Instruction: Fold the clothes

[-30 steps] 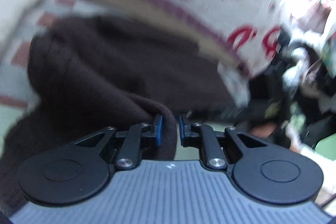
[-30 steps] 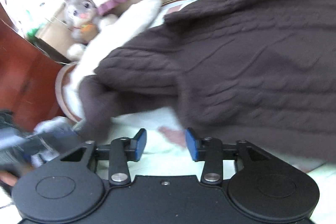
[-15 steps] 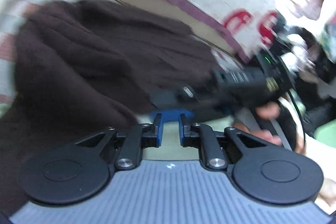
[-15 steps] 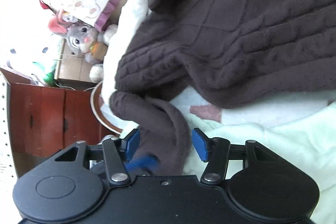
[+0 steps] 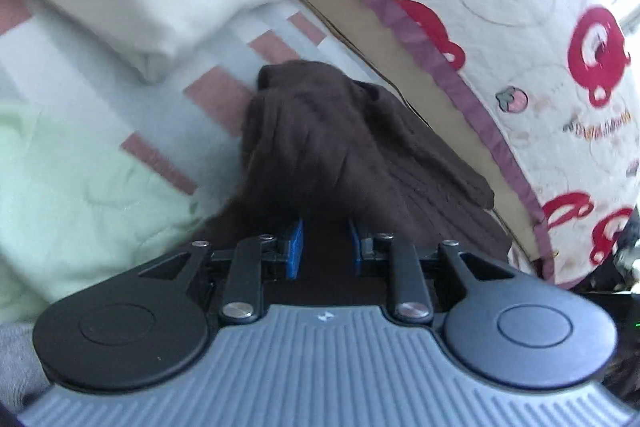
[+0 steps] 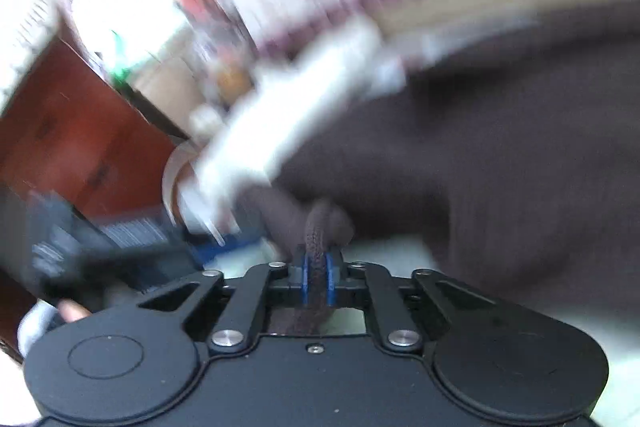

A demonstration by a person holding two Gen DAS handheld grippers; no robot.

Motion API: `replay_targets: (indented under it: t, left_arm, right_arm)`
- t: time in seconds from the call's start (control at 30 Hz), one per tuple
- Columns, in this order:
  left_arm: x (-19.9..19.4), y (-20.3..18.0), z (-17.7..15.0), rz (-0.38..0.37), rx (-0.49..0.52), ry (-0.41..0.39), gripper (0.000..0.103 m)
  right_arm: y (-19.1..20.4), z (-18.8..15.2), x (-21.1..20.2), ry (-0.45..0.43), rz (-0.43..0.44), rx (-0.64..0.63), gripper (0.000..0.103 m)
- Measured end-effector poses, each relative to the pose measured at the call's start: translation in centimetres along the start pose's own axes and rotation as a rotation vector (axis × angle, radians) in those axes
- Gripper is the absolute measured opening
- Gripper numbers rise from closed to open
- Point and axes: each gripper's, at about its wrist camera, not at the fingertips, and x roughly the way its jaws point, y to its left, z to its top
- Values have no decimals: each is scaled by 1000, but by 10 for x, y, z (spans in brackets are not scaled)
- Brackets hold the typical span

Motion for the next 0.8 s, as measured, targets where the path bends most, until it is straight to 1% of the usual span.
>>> replay_targets:
  t: [0.03,0.07,0.1,0.13,0.17,0.2,0.23,0.27,0.3,0.33,0.37,0.4,0.47,0.5,0.53,0.57,0.63,0.67,0.7,0.73,0.77,0.8]
  left_arm:
    - [-2,2,1,7,-5,-2,23]
    - [-3,3,1,34,10,-2,23]
    - [-5,4,1,61,26,-2,26]
    - [-5,5,1,93,42,2,27]
    - [-1,7,0,141,55,24,27]
    - [1,11,-2,155,49,31,27]
    - [2,15,-5,170,42,38,27]
    - [3,18,-7,178,33,44,27]
    - [3,19,-8,157,9,45,27]
    - [1,16,-7,142,5,37,27]
    - [0,12,-6,130,7,29,27]
    - [-2,6,-4,130,39,17,27]
    - [-2,-3,0,124,84,1,33]
    - [-2,-7,1,117,99,-6,36]
    - [0,-10,3,111,111,-11,41]
    - [6,-10,7,102,104,-12,43]
    - [20,-8,13,86,84,-15,45]
    - [29,-5,17,80,72,-18,45]
    - [37,-3,20,69,64,-18,43]
    - [47,0,23,35,78,-4,41]
    - [56,2,26,4,92,12,40]
    - [66,3,27,-6,98,37,39]
  right_arm:
    - [1,15,-20,-40,21,16,10]
    - [2,31,-43,-79,48,29,9]
    - [2,45,-66,-112,76,30,9]
    - [5,55,-85,-136,93,3,9]
    - [7,61,-100,-146,107,-38,9]
    - [6,62,-105,-118,127,-59,9]
    - [2,58,-104,-60,155,-56,9]
    - [-2,52,-98,21,147,-52,9]
    - [-5,40,-86,114,73,-77,9]
    - [-4,26,-75,186,-25,-142,9]
    - [-4,12,-64,258,-124,-206,9]
    - [-7,-1,-54,316,-211,-242,9]
    - [-25,-18,-44,386,-334,-179,9]
    - [-35,-22,-42,401,-372,-135,9]
    - [-43,-24,-44,397,-386,-91,9]
    - [-51,-23,-48,381,-396,-48,9]
    - [-58,-16,-60,309,-416,4,8]
    - [-56,-12,-64,274,-458,-30,1]
    - [-52,-7,-70,238,-526,-102,1]
    - [-49,-2,-74,213,-567,-167,1]
    - [-48,5,-77,204,-575,-220,1]
    - [-46,11,-80,195,-582,-274,1]
